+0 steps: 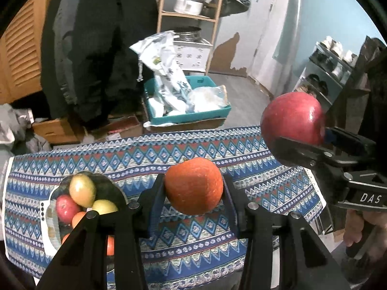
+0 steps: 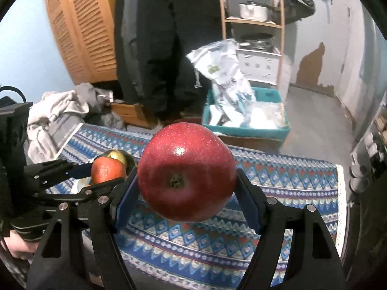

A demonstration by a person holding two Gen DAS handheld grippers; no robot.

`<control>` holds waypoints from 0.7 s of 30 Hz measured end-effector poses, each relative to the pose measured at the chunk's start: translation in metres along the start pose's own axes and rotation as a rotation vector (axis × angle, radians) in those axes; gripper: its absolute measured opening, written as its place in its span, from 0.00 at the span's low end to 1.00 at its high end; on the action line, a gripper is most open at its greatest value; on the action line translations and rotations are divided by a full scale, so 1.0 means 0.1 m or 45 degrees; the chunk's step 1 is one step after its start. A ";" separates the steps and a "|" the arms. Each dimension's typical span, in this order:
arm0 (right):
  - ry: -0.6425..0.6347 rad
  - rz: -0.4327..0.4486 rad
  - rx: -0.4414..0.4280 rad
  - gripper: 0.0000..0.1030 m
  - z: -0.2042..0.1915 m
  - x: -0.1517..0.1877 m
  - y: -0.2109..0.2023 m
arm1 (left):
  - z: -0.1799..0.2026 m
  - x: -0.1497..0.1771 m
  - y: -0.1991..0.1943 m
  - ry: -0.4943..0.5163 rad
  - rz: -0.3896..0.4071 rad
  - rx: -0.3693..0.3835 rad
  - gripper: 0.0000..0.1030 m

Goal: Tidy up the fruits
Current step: 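Lift the small orange with the left tool while the right tool carries the red apple toward the bowl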

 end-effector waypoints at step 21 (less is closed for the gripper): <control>-0.128 -0.125 -0.176 0.73 -1.17 -0.12 0.74 | -1.31 0.35 -0.32 -0.235 -0.020 -0.141 0.44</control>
Point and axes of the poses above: each gripper's, at about its wrist camera, not at the fingertips, and y roughly the way its jaws point, z to its right, x to its underside, the point moved 7 cm from there along y, roughly the way its jaws point, and after that the axes turned 3 degrees about z, right-handed, at the moved point
